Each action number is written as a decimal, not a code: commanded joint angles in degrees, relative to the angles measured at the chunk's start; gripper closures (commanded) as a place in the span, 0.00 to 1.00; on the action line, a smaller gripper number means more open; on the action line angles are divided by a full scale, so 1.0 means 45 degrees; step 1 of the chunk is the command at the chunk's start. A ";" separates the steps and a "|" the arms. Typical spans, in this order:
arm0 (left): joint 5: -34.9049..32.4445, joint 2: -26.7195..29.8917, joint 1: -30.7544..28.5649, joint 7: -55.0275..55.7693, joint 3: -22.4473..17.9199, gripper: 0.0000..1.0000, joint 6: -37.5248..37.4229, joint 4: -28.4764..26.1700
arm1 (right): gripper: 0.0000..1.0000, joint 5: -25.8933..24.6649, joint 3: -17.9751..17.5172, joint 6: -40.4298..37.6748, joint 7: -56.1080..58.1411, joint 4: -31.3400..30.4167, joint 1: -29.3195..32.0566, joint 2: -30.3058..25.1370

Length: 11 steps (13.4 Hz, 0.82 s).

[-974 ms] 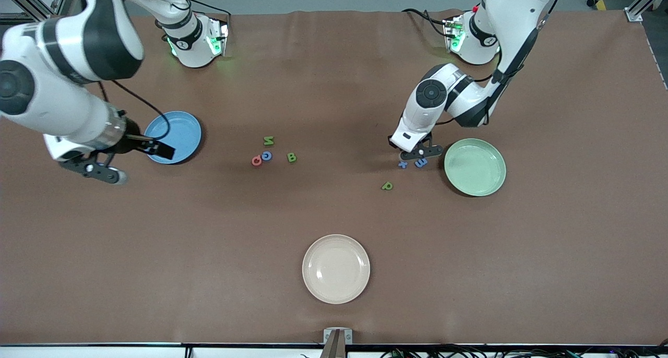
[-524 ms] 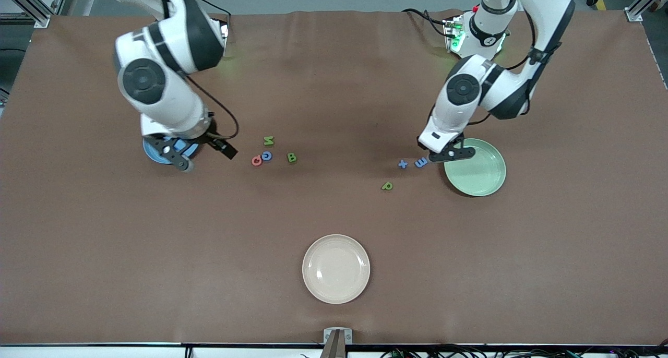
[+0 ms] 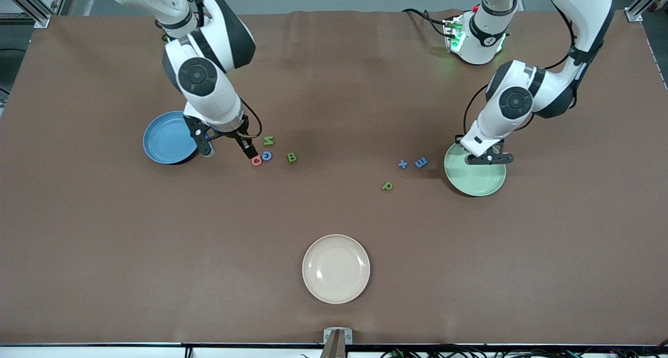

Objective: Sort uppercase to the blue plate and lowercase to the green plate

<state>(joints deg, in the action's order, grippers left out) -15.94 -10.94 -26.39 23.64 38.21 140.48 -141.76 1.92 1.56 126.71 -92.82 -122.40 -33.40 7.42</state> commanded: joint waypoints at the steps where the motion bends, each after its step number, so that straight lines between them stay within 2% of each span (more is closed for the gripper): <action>1: -0.0109 0.0304 -0.0268 -0.0291 0.0239 0.76 0.0692 -0.0645 | 0.00 0.0041 0.0122 0.1662 -0.1227 -0.0475 -0.0683 0.0671; 5: -0.0187 -0.0048 -0.0288 -0.0292 0.0219 0.75 0.1339 -0.0901 | 0.00 0.0041 0.0122 0.4144 -0.1718 -0.0397 -0.1231 0.2469; 6: -0.0207 -0.0106 -0.0404 -0.0292 0.0219 0.74 0.1437 -0.0901 | 0.00 0.0041 0.0122 0.4437 -0.1660 -0.0281 -0.1231 0.2801; 7: -0.0226 -0.0126 -0.0482 -0.0292 0.0219 0.68 0.1476 -0.0901 | 0.00 0.0041 0.0122 0.4595 -0.1640 -0.0067 -0.1289 0.3230; 8: -0.0227 -0.0127 -0.0483 -0.0330 0.0219 0.52 0.1477 -0.0901 | 0.00 0.0041 0.0122 0.4597 -0.1621 0.0225 -0.1309 0.3582; 9: -0.0227 -0.0127 -0.0483 -0.0408 0.0219 0.27 0.1477 -0.0862 | 0.02 0.0022 0.0122 0.4577 -0.1524 0.0480 -0.1290 0.3934; 10: -0.0227 -0.0107 -0.0483 -0.0486 0.0219 0.17 0.1477 -0.0823 | 0.02 -0.0017 0.0122 0.4577 -0.1426 0.0656 -0.1367 0.4208; 11: -0.0227 -0.0030 -0.0483 -0.0526 0.0239 0.12 0.1477 -0.0765 | 0.03 -0.0017 0.0122 0.4577 -0.1386 0.0832 -0.1542 0.4462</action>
<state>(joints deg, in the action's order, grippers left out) -15.95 -11.52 -27.67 22.20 38.64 146.38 -145.33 1.89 1.62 147.75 -99.43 -121.58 -38.82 24.89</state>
